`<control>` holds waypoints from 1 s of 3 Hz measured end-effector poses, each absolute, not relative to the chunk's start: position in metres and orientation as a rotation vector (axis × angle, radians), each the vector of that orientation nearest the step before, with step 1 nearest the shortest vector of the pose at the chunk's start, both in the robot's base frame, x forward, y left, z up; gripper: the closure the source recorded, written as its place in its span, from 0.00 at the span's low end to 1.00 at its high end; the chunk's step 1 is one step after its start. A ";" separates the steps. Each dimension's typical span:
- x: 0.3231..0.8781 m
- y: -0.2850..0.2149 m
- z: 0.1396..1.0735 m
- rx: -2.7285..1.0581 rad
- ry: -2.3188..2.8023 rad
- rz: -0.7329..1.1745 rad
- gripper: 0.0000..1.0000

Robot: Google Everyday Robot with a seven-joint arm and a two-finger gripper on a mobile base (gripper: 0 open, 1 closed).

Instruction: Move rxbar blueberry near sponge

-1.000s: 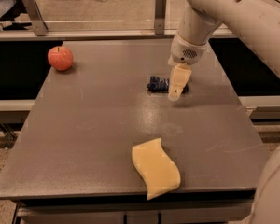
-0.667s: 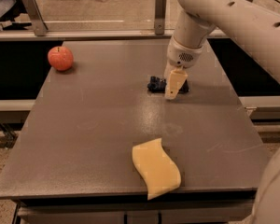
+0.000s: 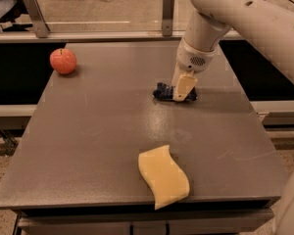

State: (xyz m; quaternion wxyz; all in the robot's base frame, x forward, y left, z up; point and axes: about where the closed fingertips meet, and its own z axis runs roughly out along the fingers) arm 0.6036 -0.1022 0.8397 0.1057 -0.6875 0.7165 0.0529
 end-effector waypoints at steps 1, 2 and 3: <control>0.594 -0.111 0.856 -1.978 2.032 0.234 1.00; 0.563 -0.121 0.879 -1.999 1.924 0.237 1.00; 0.513 -0.121 0.897 -2.095 1.860 0.230 1.00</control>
Offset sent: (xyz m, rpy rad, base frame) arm -0.0965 -0.0324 0.0793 0.1841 -0.1351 0.1715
